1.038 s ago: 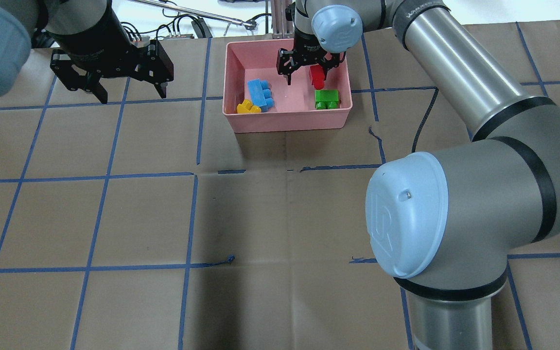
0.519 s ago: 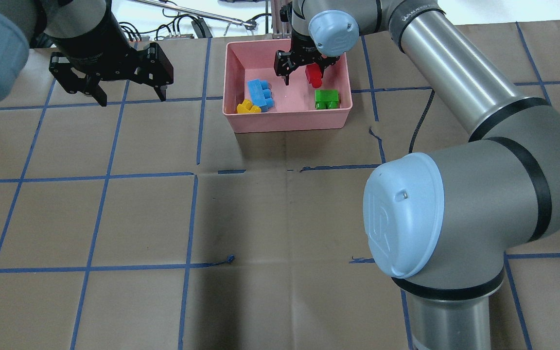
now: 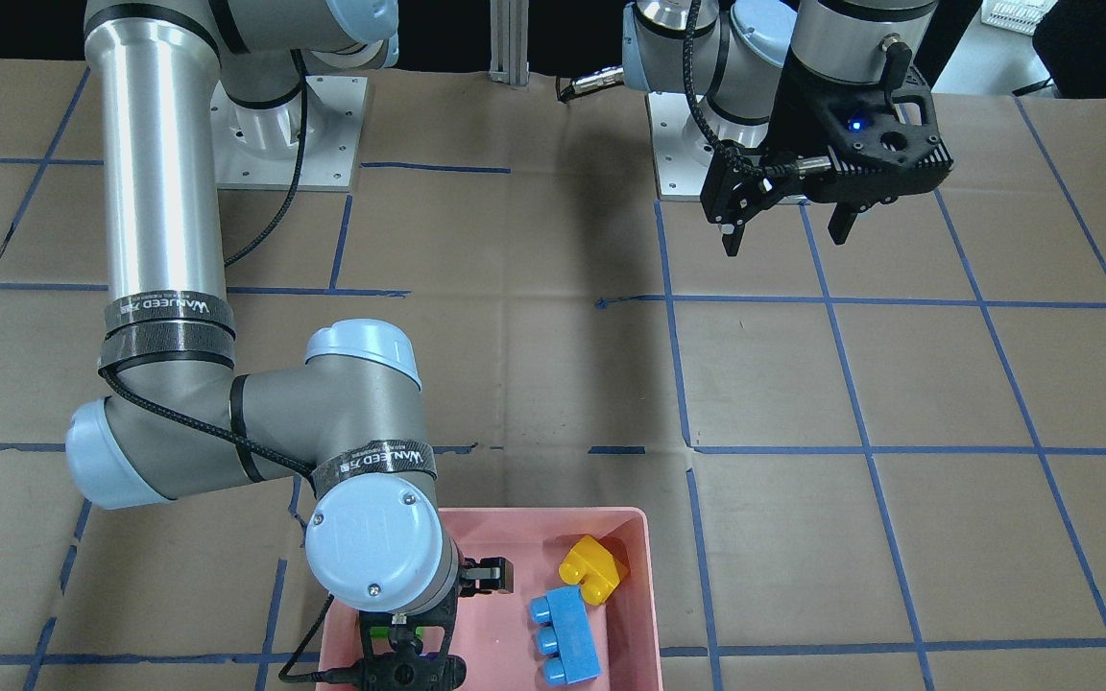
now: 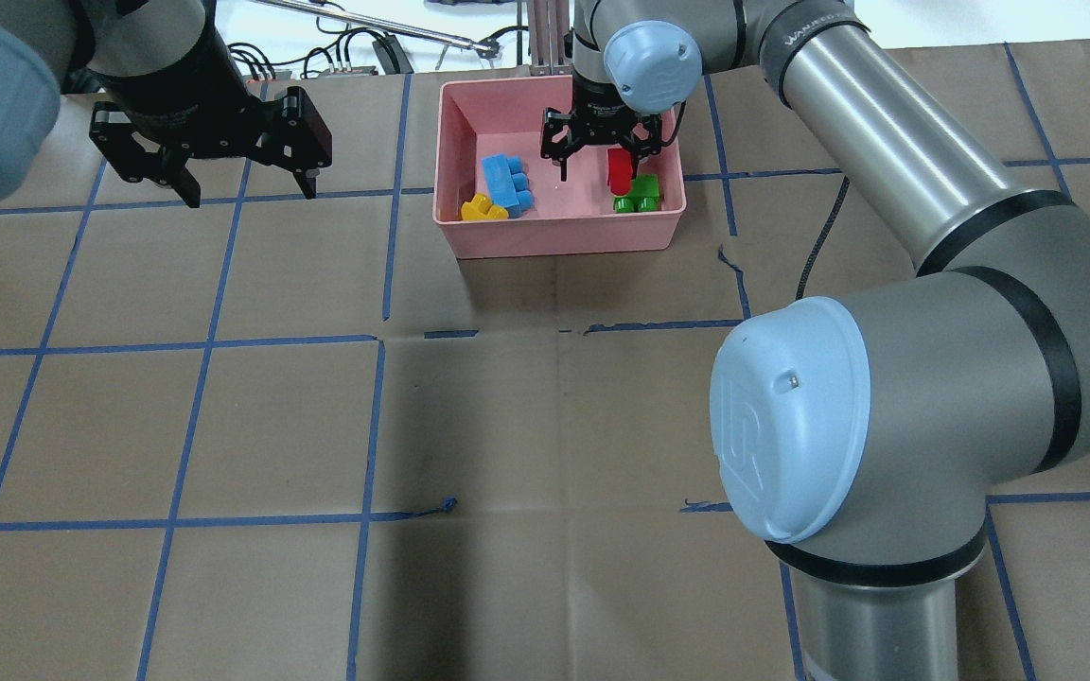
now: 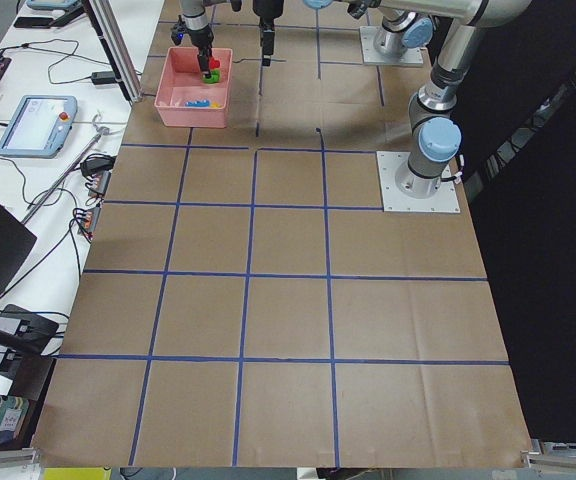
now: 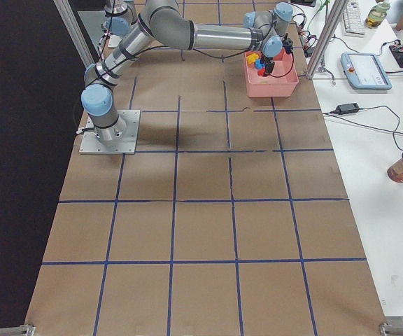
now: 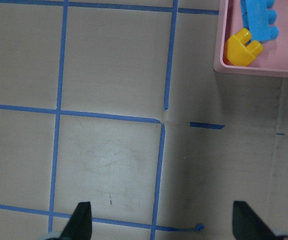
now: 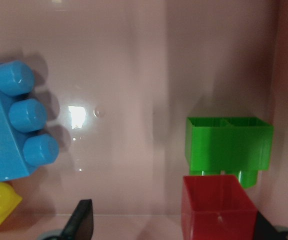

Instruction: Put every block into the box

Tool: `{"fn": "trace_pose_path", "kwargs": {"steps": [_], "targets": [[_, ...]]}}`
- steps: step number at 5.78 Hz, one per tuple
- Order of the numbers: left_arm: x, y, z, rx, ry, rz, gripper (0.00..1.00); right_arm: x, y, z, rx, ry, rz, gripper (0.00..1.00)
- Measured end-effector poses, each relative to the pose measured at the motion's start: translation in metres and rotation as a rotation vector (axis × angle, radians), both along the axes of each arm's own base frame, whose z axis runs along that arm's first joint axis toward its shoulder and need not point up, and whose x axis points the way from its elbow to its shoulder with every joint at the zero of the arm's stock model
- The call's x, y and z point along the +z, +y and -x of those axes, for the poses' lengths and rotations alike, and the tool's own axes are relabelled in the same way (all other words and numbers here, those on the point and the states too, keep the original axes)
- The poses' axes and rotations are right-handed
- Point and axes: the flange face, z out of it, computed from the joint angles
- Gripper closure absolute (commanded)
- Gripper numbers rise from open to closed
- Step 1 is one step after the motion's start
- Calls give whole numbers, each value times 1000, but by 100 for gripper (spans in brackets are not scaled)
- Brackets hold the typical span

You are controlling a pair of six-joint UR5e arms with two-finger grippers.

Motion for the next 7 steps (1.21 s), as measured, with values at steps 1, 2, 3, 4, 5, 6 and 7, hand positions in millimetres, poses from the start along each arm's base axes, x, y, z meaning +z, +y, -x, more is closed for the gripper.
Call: {"fn": "trace_pose_path", "kwargs": {"steps": [1,2,3,4,5,6,7], "targets": [[1,0,0,0,-3,2,0,2,1,0,-43,6,-10,0],[3,1,0,0,-4,3,0,5,2,0,-77,8,-10,0],[4,2,0,1,-7,-2,0,7,2,0,-99,10,-9,0],[4,2,-1,1,-16,-6,0,7,2,1,-107,11,-9,0],[5,2,-2,3,-26,-6,0,7,2,1,-110,11,-10,0],[6,3,-3,3,-31,-5,0,5,3,1,-121,14,-17,0],[6,3,-3,3,-32,-5,0,4,3,2,-139,19,-28,0]]}}
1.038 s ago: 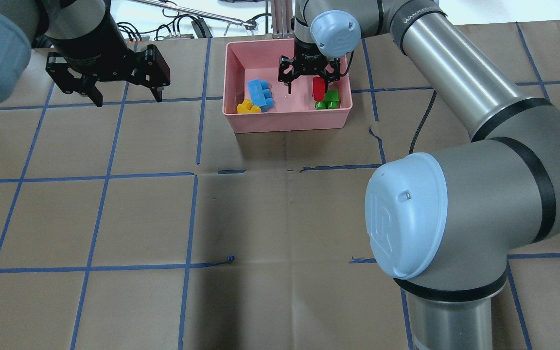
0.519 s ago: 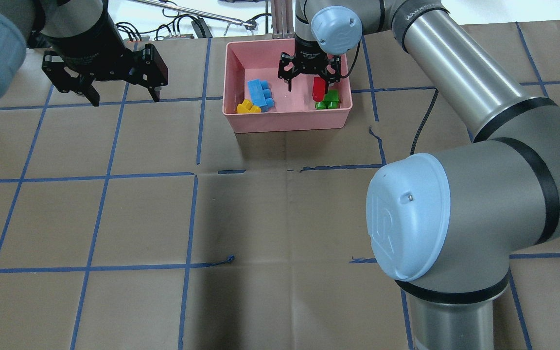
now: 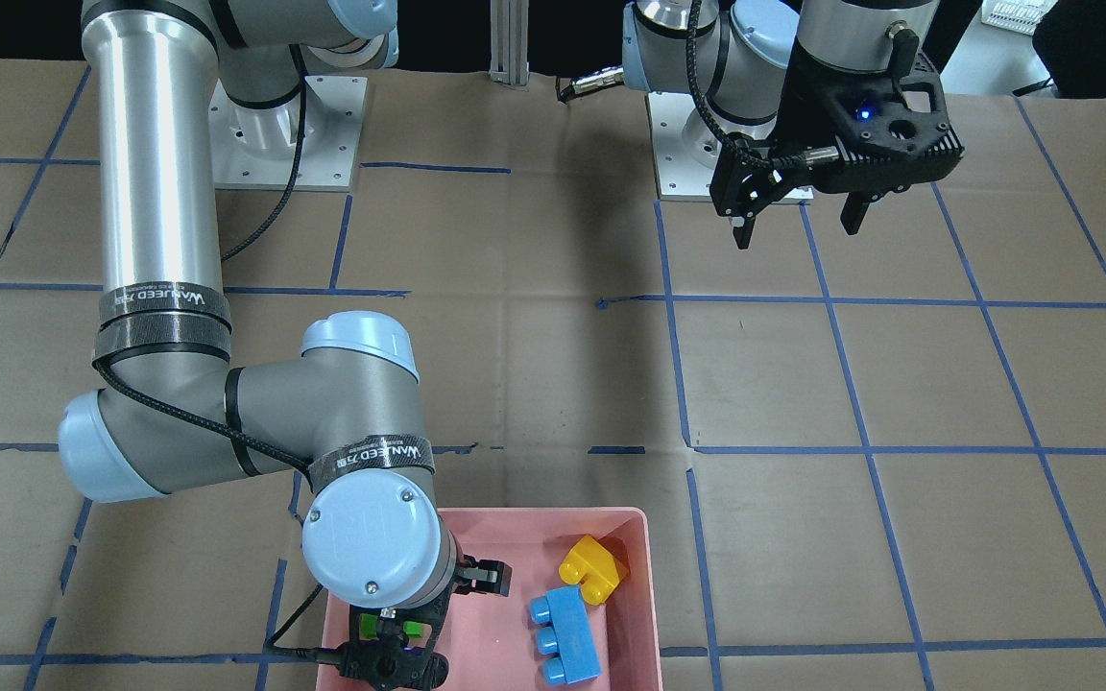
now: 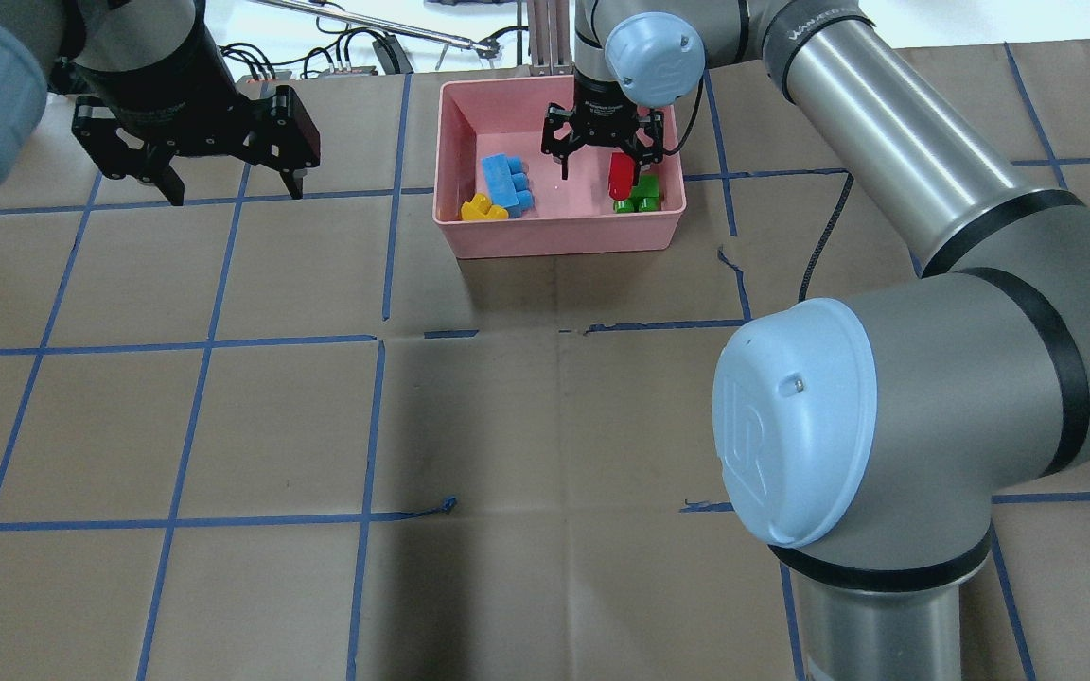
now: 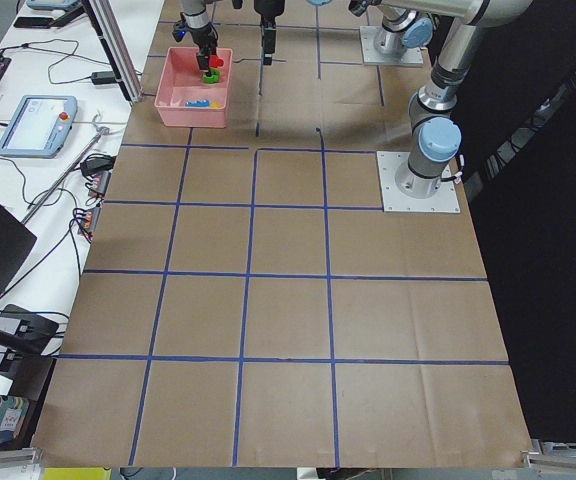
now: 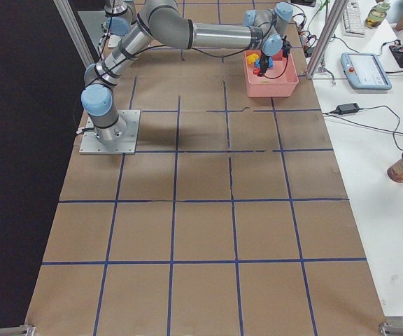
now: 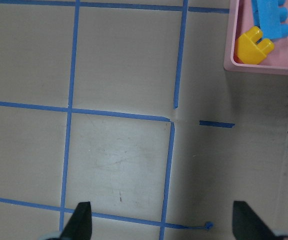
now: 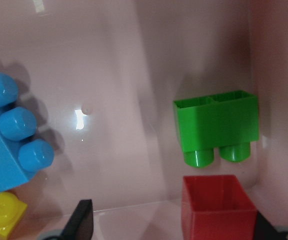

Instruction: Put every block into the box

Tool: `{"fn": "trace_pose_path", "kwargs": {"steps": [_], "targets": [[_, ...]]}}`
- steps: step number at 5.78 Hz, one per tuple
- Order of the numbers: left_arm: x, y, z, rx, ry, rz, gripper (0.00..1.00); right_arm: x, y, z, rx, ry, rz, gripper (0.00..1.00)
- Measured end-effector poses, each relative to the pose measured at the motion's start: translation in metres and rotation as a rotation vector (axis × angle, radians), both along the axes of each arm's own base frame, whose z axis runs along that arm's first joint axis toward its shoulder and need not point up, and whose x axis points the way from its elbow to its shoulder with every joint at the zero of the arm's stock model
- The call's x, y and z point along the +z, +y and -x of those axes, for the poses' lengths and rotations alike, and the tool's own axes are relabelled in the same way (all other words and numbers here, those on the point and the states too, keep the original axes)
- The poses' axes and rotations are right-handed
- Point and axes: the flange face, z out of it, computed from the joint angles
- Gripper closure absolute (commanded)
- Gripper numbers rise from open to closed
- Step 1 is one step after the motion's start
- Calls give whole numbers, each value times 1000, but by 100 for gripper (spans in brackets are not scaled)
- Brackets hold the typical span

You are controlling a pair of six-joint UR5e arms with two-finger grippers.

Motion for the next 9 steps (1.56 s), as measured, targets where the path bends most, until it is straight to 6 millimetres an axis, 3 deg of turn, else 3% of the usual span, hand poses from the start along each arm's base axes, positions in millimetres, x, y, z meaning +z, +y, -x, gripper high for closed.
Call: {"fn": "trace_pose_path", "kwargs": {"steps": [6,7,9], "targets": [[0,1,0,0,-2,-3,0,2,-2,3,-127,12,-5,0],[0,1,0,0,-2,-6,0,10,-4,7,-128,12,6,0],[-1,1,0,0,-2,-7,0,58,-1,38,-118,13,24,1]]}}
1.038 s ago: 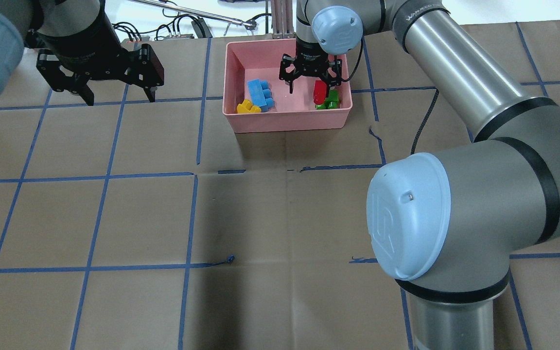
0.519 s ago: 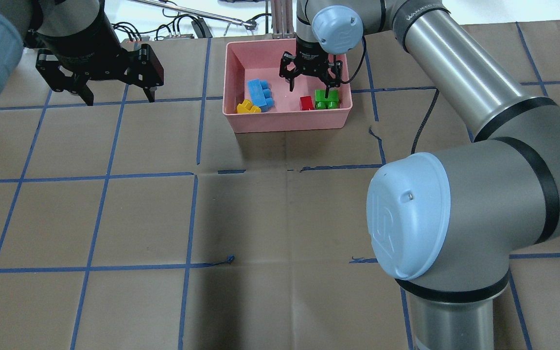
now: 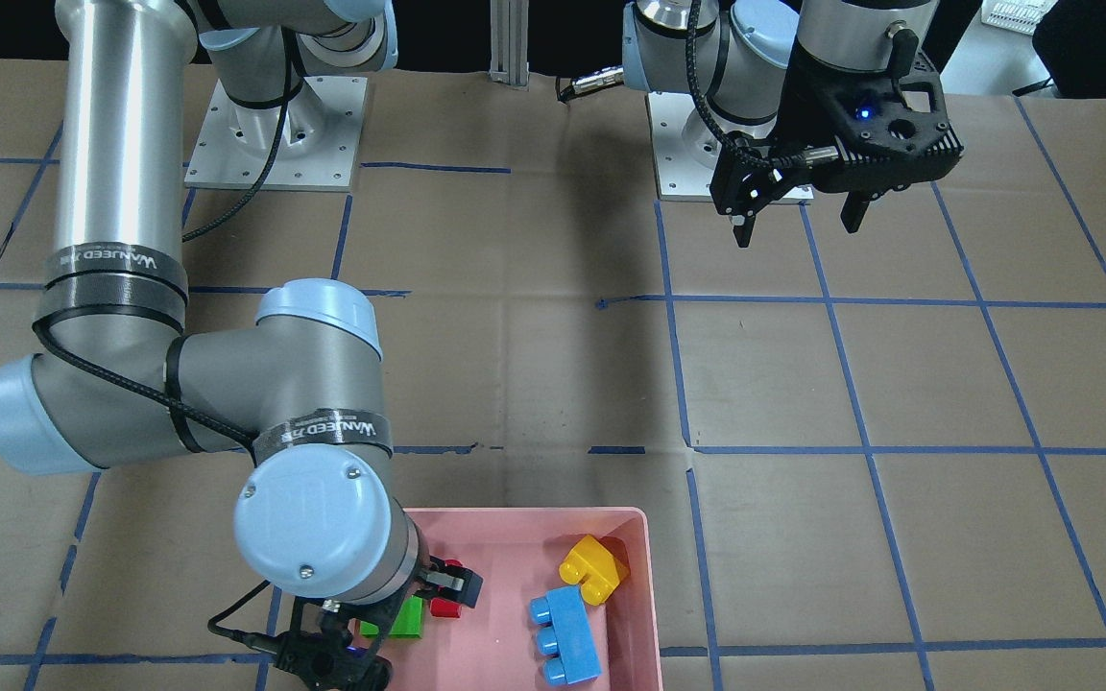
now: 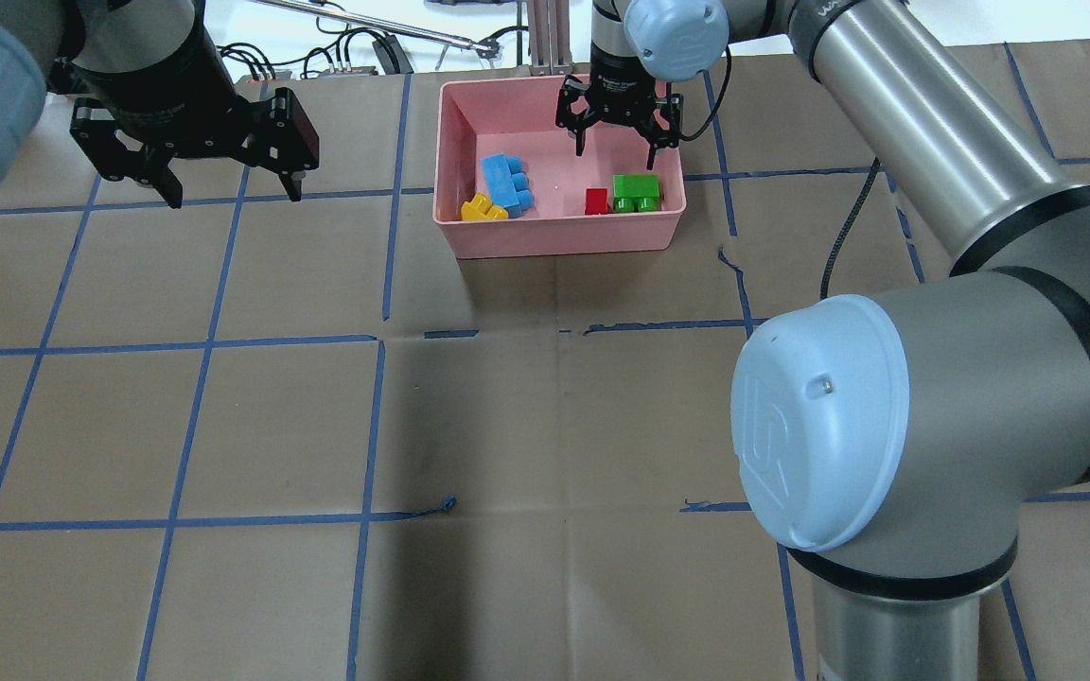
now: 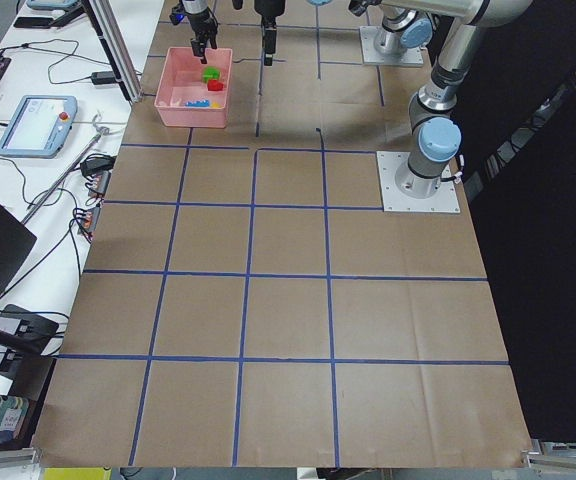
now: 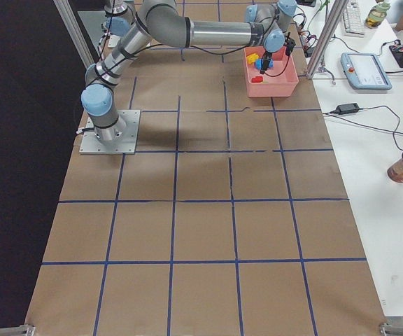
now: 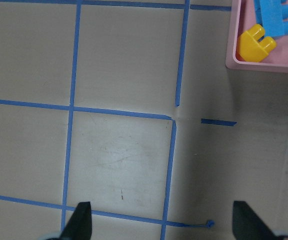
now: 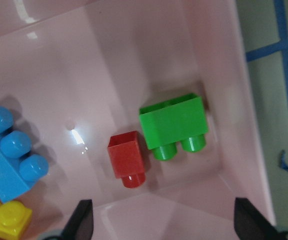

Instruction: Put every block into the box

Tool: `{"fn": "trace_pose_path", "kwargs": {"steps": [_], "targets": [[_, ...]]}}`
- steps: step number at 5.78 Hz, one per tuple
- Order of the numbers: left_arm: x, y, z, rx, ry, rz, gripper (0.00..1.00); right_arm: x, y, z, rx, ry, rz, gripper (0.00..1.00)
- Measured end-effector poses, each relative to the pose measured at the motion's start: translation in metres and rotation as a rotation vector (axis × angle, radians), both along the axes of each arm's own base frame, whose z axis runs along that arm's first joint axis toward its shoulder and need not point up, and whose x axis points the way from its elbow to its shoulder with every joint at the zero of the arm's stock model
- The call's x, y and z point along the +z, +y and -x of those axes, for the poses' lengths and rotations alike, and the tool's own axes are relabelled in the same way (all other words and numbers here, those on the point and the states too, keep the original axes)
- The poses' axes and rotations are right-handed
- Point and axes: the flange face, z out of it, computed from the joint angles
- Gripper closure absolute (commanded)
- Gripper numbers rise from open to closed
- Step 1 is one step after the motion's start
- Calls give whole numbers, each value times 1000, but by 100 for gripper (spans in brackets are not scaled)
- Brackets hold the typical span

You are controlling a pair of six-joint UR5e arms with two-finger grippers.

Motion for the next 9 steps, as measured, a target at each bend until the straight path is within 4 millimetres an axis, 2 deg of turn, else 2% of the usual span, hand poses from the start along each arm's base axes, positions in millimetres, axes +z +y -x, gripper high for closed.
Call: {"fn": "trace_pose_path", "kwargs": {"steps": [1,2,3,4,5,6,7,9], "targets": [[-2,-2,0,0,0,-2,0,39,9,41,69,-6,-16,2],[-4,-4,0,1,0,-3,0,77,27,88,166,4,-44,3],[-5,-5,0,1,0,-4,0,108,60,127,232,29,-73,4],[-6,-6,1,1,0,-5,0,132,108,148,254,42,-88,1],[-6,-6,1,0,0,-5,0,151,155,152,258,52,-59,0],[-7,-6,1,1,0,-6,0,166,187,149,244,63,-5,0],[-7,-6,1,1,-1,-7,0,174,202,143,210,63,19,0],[-7,-6,1,1,-1,-8,0,178,209,136,179,61,28,0]]}}
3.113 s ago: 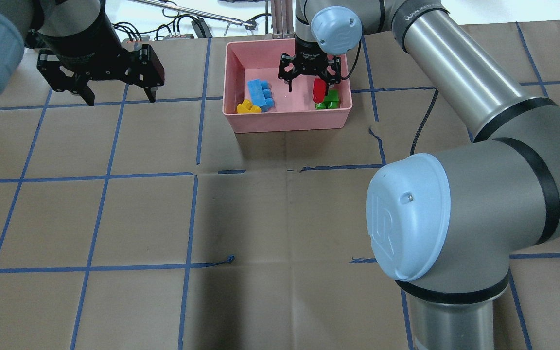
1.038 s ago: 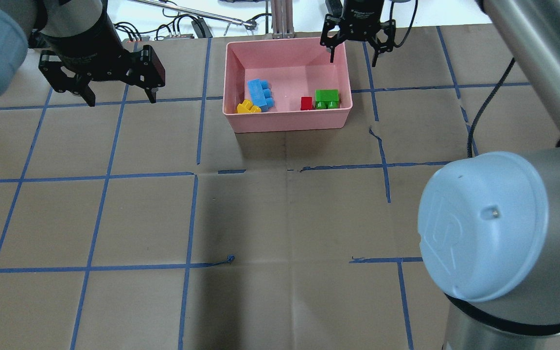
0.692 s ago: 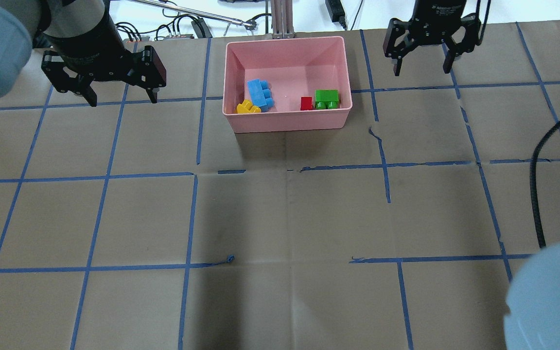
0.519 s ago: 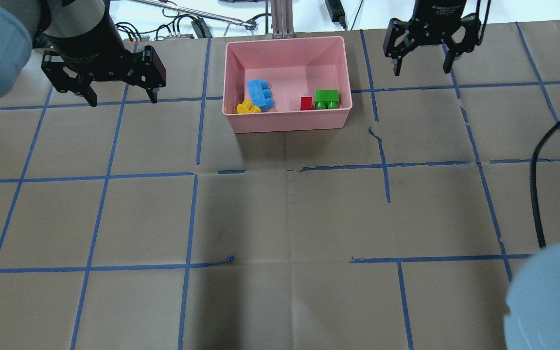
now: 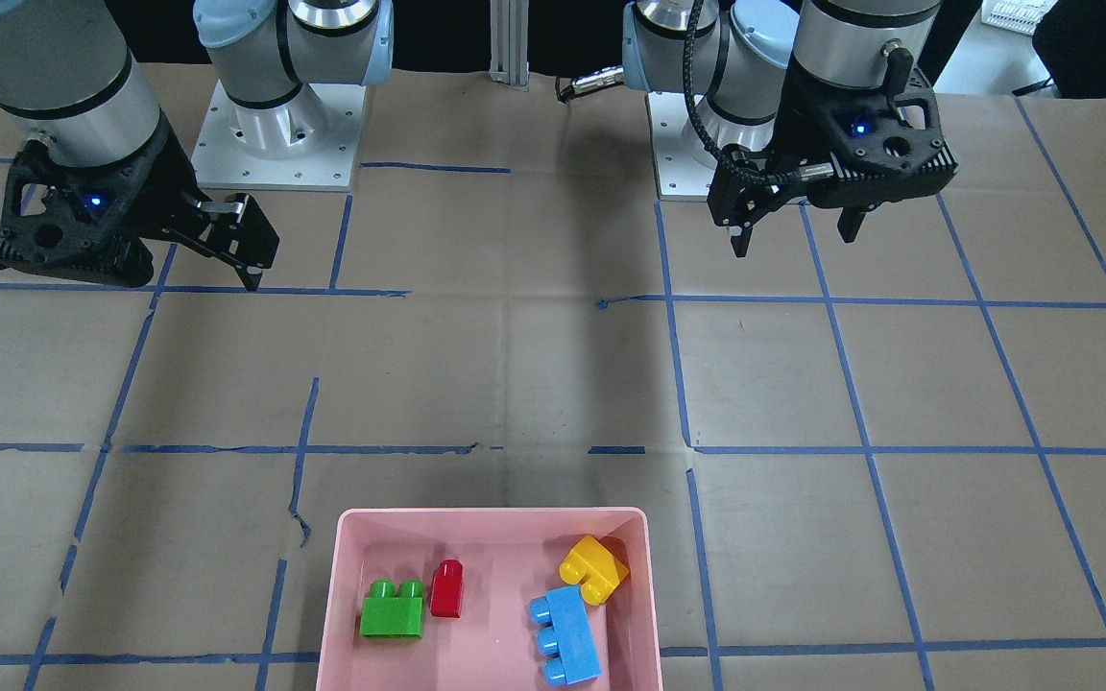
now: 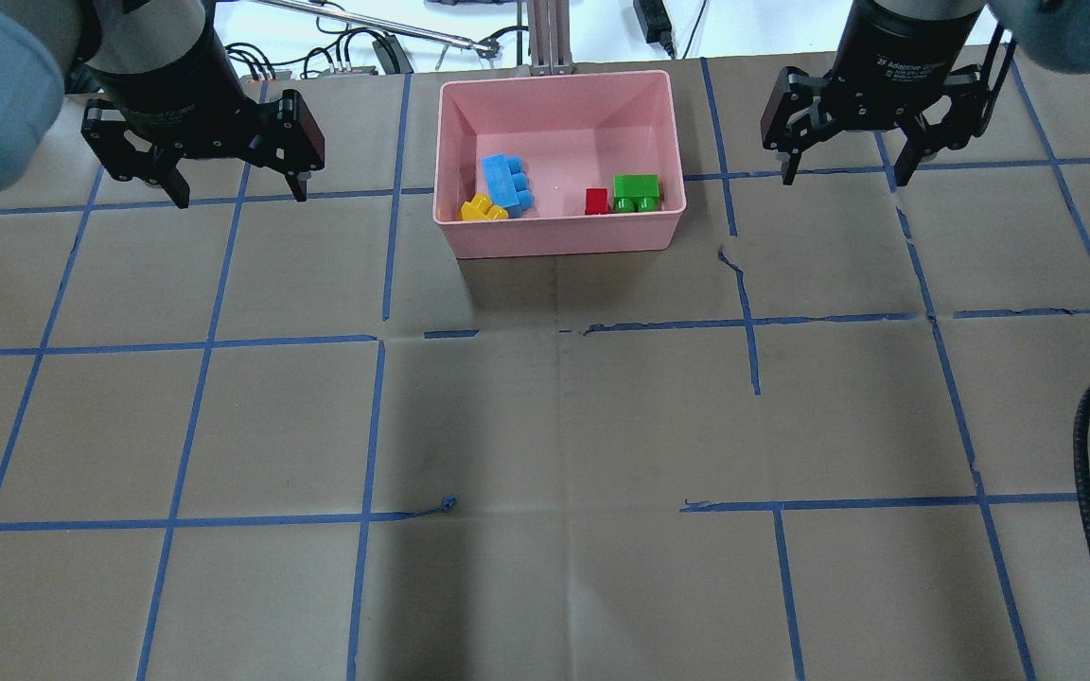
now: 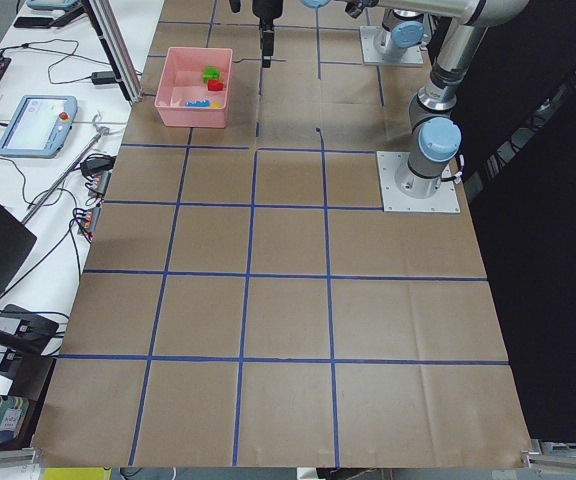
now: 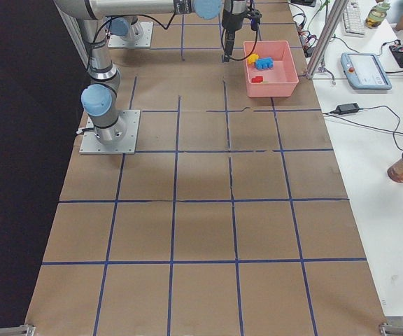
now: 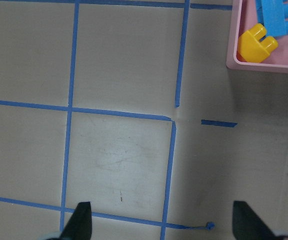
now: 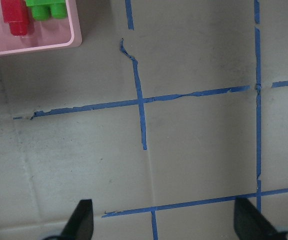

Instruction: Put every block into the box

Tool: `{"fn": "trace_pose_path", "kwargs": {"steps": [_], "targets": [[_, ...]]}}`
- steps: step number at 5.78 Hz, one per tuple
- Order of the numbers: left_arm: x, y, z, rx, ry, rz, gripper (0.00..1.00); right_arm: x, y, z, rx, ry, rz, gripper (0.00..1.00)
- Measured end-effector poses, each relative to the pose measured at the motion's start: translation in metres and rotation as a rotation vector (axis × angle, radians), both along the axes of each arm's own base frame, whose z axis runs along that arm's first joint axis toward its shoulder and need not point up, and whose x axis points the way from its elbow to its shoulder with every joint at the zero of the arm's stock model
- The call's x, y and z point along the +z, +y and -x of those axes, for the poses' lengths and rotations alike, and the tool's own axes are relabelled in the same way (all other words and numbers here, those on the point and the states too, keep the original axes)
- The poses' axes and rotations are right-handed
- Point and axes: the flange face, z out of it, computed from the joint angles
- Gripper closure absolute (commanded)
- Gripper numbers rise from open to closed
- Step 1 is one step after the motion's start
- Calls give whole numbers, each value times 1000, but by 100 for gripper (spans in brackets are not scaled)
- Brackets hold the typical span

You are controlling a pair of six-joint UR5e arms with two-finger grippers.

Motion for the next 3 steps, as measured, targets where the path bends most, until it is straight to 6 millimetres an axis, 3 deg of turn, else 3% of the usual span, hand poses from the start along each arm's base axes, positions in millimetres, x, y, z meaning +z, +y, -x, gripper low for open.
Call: {"fn": "trace_pose_path", "kwargs": {"steps": [3], "targets": [[0,0,0,-1,0,-1,0,0,1,-4,-1,-26,-1,0]]}}
